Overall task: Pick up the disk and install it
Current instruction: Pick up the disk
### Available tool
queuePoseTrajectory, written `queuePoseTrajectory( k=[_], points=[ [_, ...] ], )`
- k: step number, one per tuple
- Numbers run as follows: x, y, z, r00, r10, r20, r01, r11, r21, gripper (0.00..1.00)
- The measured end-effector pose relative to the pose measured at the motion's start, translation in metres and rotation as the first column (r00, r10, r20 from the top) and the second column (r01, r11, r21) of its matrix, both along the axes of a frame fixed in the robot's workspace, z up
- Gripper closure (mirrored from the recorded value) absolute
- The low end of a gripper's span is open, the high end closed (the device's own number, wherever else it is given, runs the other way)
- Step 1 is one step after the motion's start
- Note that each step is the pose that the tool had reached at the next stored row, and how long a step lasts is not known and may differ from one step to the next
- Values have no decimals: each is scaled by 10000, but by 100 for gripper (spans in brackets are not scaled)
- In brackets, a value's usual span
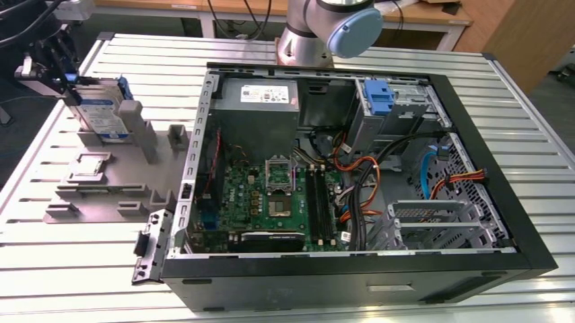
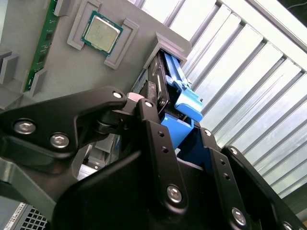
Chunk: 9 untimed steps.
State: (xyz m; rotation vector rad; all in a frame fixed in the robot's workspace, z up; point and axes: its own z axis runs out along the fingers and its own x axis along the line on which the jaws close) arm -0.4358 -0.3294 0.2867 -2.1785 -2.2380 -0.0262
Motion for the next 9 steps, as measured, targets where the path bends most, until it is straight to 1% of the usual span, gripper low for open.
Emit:
queuePoseTrajectory(
  k=[9],
  points=[
    [0, 0, -1, 10000, 0, -1, 0, 10000, 0, 63]
  ],
)
